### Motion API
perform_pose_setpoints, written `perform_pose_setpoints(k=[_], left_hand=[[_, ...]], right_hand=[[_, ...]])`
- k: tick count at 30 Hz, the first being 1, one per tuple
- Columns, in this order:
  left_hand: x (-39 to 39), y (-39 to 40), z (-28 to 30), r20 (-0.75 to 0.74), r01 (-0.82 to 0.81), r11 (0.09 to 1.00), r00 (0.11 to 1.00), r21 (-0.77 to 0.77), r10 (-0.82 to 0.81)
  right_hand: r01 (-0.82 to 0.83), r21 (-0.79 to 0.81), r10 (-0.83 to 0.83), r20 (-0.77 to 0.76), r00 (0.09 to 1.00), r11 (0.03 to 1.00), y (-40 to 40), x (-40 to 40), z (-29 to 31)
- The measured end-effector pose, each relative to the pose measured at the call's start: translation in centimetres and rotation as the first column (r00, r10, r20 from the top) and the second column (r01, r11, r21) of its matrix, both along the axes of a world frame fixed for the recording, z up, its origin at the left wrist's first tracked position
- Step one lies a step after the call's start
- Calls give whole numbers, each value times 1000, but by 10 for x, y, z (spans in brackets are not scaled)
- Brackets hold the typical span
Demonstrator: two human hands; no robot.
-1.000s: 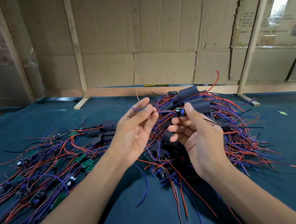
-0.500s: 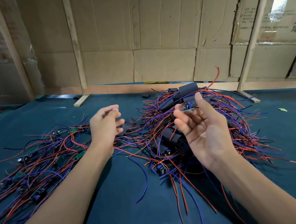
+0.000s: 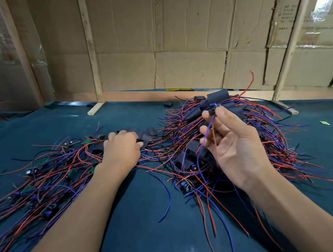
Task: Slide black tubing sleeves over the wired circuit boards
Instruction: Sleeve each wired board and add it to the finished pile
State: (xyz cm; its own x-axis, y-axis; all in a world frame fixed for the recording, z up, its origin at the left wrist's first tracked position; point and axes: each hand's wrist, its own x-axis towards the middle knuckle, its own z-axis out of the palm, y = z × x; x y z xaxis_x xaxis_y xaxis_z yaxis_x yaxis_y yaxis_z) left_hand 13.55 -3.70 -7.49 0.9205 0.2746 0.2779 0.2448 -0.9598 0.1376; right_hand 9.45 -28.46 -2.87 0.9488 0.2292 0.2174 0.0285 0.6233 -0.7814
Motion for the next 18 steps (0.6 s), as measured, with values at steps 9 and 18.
perform_pose_setpoints(k=[9, 18], left_hand=[[-7, 18, 15, 18, 64, 965, 998, -253, -62], [-9, 36, 14, -3, 135, 981, 991, -138, -136]], right_hand=[[-36, -40, 35, -2, 999, 999, -2, 2, 7], [-91, -38, 91, -3, 996, 995, -4, 4, 7]])
